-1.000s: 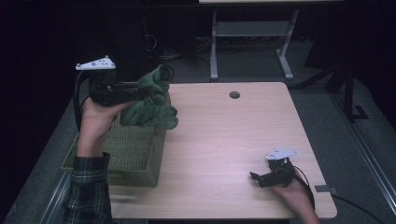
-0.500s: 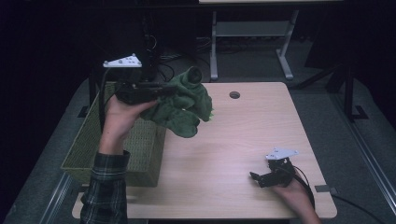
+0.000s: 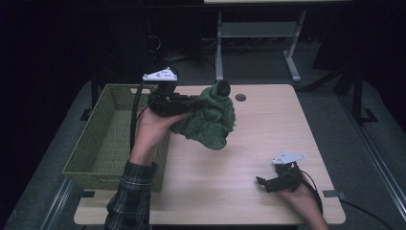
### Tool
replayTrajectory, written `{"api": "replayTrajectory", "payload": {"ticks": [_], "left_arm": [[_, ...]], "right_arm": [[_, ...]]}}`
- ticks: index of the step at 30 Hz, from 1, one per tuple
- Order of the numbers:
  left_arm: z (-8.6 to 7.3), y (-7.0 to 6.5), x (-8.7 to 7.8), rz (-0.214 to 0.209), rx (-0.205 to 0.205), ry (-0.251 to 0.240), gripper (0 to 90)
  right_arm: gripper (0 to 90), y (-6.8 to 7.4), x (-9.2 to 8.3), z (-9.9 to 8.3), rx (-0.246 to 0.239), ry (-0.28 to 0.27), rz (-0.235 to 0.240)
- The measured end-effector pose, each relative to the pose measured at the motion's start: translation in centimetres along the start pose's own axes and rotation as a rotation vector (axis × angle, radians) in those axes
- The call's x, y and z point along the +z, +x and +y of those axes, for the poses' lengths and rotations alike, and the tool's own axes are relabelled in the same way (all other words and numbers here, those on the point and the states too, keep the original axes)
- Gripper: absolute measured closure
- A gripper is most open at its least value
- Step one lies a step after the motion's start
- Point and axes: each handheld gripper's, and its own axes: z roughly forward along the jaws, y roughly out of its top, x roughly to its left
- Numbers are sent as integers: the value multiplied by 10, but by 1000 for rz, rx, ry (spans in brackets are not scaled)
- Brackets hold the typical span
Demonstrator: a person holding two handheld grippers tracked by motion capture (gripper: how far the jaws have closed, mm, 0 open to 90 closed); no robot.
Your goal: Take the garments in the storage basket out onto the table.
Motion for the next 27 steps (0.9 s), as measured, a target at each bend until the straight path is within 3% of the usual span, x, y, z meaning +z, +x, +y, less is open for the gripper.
{"api": "replayTrajectory", "payload": {"ticks": [18, 27], "left_arm": [[-54, -5, 78, 6, -21, 96, 787], [-90, -4, 118, -2, -47, 213, 783]], "right_arm": [[24, 0, 0, 0, 0, -2, 1], [25, 0, 0, -1, -5, -3, 2]]}}
